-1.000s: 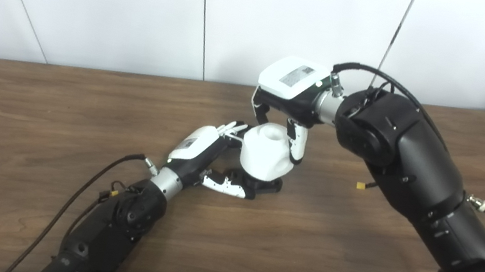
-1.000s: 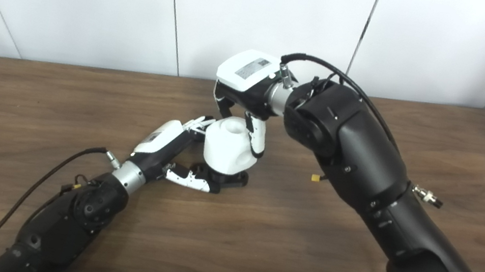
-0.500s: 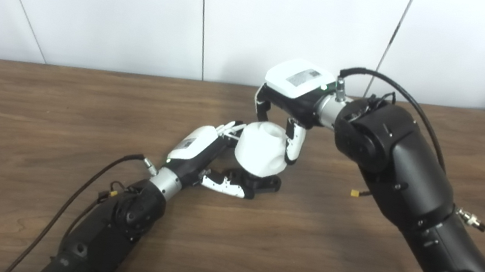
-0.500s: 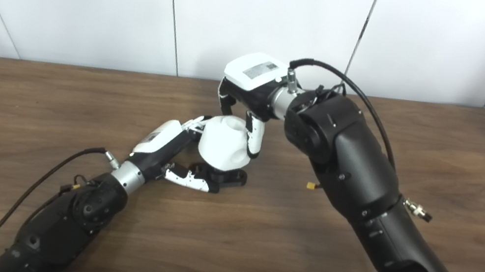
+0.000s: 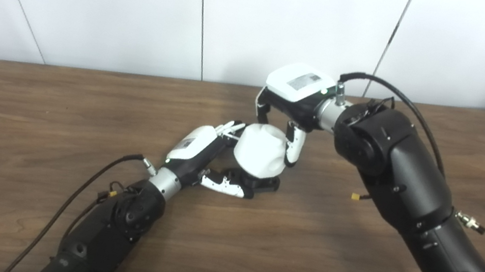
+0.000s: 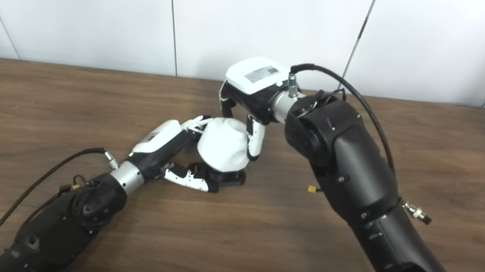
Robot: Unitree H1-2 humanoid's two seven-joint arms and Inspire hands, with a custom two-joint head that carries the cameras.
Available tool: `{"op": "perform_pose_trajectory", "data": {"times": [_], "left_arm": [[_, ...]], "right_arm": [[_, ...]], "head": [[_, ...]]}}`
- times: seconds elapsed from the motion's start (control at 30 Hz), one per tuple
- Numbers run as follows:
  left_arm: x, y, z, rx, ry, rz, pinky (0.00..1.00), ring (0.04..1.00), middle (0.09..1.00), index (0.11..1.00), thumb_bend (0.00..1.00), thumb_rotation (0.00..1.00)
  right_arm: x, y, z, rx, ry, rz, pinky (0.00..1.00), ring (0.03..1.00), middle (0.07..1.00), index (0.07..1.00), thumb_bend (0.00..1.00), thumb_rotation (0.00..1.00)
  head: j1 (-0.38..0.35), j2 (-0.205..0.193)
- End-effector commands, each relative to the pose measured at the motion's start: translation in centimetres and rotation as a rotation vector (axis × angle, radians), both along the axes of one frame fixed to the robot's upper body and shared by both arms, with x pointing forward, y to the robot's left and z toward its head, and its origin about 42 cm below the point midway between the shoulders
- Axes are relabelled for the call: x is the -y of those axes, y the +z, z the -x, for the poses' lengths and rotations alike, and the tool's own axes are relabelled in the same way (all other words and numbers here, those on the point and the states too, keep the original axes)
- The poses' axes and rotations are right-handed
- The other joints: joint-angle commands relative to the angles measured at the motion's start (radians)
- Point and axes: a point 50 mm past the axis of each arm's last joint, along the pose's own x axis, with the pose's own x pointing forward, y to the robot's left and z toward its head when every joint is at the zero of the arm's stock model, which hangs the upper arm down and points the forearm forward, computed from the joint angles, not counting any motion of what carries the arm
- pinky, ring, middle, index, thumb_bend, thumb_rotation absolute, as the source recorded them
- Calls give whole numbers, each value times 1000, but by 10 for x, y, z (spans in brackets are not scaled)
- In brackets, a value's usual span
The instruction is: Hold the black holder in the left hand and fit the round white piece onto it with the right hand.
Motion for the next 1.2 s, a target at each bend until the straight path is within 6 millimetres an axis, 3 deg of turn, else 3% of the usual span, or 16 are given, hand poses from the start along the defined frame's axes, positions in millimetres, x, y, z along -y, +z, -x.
{"op": "perform_pose_trajectory", "data": {"times": [0.0, 0.3, 0.57, 0.6, 0.63, 0.67, 0.73, 0.9, 1.17], "left_arm": [[13, -46, 32, -188, -52, -72, 969, 1000, 954, 481, 524, 58], [15, -48, 31, -186, -53, -73, 972, 1000, 954, 481, 524, 58], [16, -49, 31, -184, -56, -81, 955, 1000, 953, 481, 524, 59], [16, -49, 32, -185, -56, -81, 942, 1000, 952, 481, 524, 59], [16, -49, 32, -187, -56, -82, 934, 1000, 950, 481, 524, 59], [16, -49, 32, -188, -56, -81, 929, 1000, 949, 481, 524, 59], [16, -50, 32, -190, -57, -80, 927, 1000, 949, 481, 524, 59], [16, -51, 32, -194, -58, -76, 929, 1000, 949, 481, 524, 58], [16, -51, 33, -192, -56, -81, 922, 1000, 945, 481, 524, 58]], "right_arm": [[-11, 7, 0, 32, 33, -30, 671, 714, 714, 483, 524, 145], [-21, 15, 5, 32, 70, -12, 742, 722, 699, 482, 524, 142], [-22, 16, 10, 44, 95, -24, 691, 688, 689, 493, 524, 150], [-21, 17, 11, 44, 95, -28, 668, 684, 702, 639, 705, 200], [-21, 18, 11, 43, 93, -33, 660, 691, 724, 721, 771, 227], [-20, 19, 11, 45, 91, -35, 657, 702, 748, 791, 814, 247], [-20, 21, 11, 60, 90, -32, 654, 715, 778, 845, 841, 263], [-18, 25, 12, 71, 90, -44, 631, 727, 803, 892, 855, 265], [-17, 25, 13, 72, 89, -30, 639, 731, 813, 890, 866, 256]], "head": [[0, 4], [2, 2], [4, -2], [3, -5], [3, -5], [2, -5], [2, -5], [2, -6], [3, -4]]}}
